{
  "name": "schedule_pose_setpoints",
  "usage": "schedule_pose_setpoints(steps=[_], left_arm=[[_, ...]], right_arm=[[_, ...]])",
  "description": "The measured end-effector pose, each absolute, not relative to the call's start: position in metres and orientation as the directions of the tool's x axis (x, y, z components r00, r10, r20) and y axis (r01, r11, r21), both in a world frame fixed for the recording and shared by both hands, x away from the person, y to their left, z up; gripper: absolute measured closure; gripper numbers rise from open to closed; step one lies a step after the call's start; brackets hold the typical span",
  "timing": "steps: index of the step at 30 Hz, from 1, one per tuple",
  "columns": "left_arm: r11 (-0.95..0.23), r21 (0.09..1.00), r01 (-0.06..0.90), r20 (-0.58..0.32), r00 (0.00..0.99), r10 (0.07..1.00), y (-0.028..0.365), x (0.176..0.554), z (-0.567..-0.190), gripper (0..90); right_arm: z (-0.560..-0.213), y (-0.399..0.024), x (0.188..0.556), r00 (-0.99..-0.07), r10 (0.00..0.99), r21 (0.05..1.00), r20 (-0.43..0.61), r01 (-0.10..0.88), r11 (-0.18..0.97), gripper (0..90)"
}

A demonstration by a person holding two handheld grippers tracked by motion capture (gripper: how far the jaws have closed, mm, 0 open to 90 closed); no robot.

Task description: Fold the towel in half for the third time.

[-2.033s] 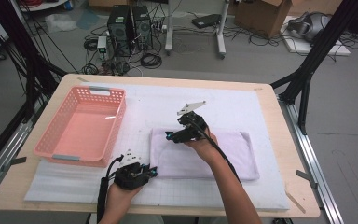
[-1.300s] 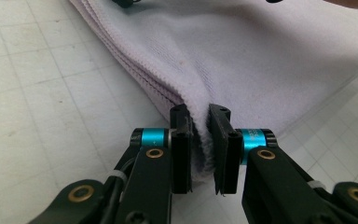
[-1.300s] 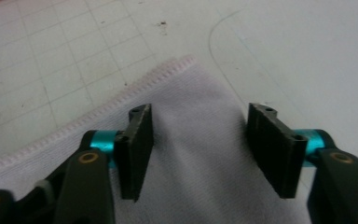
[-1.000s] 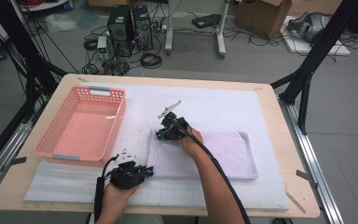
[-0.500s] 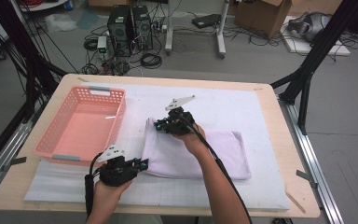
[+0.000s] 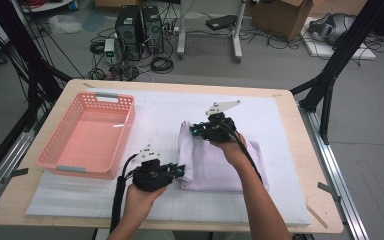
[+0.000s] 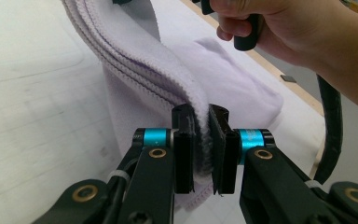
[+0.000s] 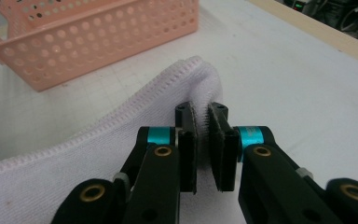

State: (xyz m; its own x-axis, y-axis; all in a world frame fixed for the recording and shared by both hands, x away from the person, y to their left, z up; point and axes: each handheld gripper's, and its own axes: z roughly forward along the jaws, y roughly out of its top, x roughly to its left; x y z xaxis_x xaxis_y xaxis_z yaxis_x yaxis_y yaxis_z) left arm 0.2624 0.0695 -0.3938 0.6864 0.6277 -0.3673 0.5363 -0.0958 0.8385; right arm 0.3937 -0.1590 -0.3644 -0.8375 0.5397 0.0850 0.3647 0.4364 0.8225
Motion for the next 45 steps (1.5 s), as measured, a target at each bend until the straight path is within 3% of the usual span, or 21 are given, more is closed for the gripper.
schedule_pose_setpoints(steps=[19,24,28,33,39,45], left_arm=[[-0.143,0.818,0.557,-0.380,0.710,0.593,-0.008,0.284,-0.406,79.9],[-0.138,0.832,0.537,-0.373,0.727,0.577,-0.018,0.285,-0.410,74.8],[-0.118,0.868,0.482,-0.333,0.742,0.582,-0.013,0.284,-0.408,57.5],[-0.098,0.914,0.393,-0.256,0.749,0.612,0.007,0.281,-0.398,44.2],[-0.138,0.933,0.333,-0.168,0.741,0.651,0.036,0.278,-0.396,41.6],[-0.156,0.924,0.349,-0.160,0.724,0.671,0.061,0.275,-0.414,40.7]], right_arm=[[-0.379,-0.229,0.392,-0.750,0.660,0.799,0.045,0.424,0.426,83.0],[-0.384,-0.242,0.391,-0.731,0.681,0.794,0.042,0.438,0.421,83.1],[-0.388,-0.252,0.389,-0.728,0.685,0.790,0.028,0.436,0.431,83.2],[-0.390,-0.264,0.388,-0.711,0.703,0.788,0.005,0.435,0.435,83.2],[-0.393,-0.280,0.386,-0.682,0.732,0.790,0.002,0.450,0.417,83.1],[-0.390,-0.294,0.383,-0.644,0.764,0.772,-0.041,0.465,0.434,83.0]])
